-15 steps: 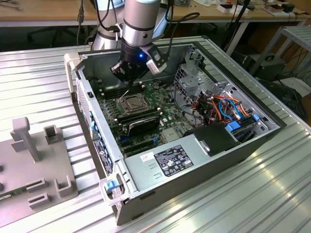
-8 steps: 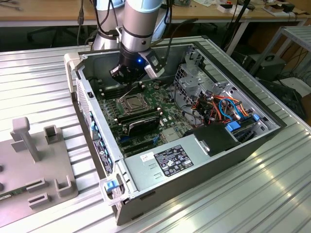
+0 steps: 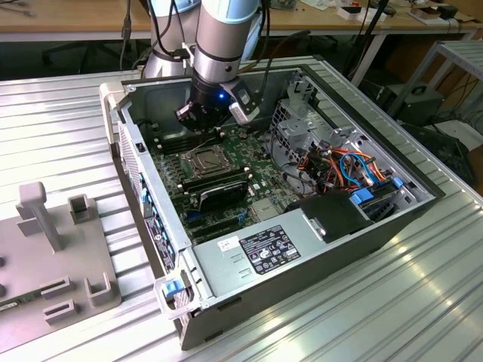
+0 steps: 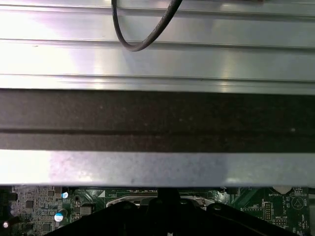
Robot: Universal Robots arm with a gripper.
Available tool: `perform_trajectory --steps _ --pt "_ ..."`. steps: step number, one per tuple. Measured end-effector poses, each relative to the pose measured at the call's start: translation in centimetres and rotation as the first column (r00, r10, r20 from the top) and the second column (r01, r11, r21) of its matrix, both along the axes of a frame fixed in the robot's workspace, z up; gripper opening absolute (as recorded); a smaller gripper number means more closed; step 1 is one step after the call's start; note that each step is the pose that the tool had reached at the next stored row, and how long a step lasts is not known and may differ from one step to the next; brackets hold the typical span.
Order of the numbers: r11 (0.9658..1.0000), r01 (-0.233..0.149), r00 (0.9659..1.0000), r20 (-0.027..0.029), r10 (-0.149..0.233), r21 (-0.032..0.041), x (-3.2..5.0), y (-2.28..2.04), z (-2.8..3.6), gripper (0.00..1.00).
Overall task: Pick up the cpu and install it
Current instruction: 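Install the first cpu locking lever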
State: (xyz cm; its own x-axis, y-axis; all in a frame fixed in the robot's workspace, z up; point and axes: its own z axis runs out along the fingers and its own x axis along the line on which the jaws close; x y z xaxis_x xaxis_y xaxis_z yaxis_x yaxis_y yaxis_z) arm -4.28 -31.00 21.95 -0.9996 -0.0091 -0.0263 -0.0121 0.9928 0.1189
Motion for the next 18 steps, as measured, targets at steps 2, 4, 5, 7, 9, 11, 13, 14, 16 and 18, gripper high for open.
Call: perform_trajectory --steps 2,4,5,7,9,11,13,14,16,18 --pt "1.0000 0.000 1.0000 -0.0001 0.000 -0.0001 0.16 0.00 -0.03 0.11" --pt "1.0000 0.000 1.0000 -0.0001 0.000 -0.0001 0.21 0.00 -0.06 0.11" --pt "1.0000 0.000 1.0000 0.0002 0.000 0.0001 0.22 0.01 -0.13 0.11" --pt "1.0000 0.000 1.0000 -0.0001 0.000 -0.0002 0.22 0.00 -0.29 0.11" --pt "1.0000 0.000 1.0000 -0.0001 0.000 -0.0002 0.22 -0.01 -0.48 0.11" --pt "1.0000 0.000 1.0000 -0.0002 0.000 -0.0002 0.22 -0.02 -0.59 0.11" --pt "1.0000 0.000 1.0000 -0.0003 0.000 -0.0004 0.22 -0.02 -0.59 0.11" --pt "1.0000 0.000 1.0000 -0.0002 0.000 -0.0004 0.26 -0.02 -0.61 0.11" --pt "1.0000 0.000 1.0000 -0.0001 0.000 -0.0004 0.35 -0.02 -0.62 0.11" --pt "1.0000 0.000 1.0000 0.0000 0.000 -0.0004 0.48 -0.01 -0.68 0.11"
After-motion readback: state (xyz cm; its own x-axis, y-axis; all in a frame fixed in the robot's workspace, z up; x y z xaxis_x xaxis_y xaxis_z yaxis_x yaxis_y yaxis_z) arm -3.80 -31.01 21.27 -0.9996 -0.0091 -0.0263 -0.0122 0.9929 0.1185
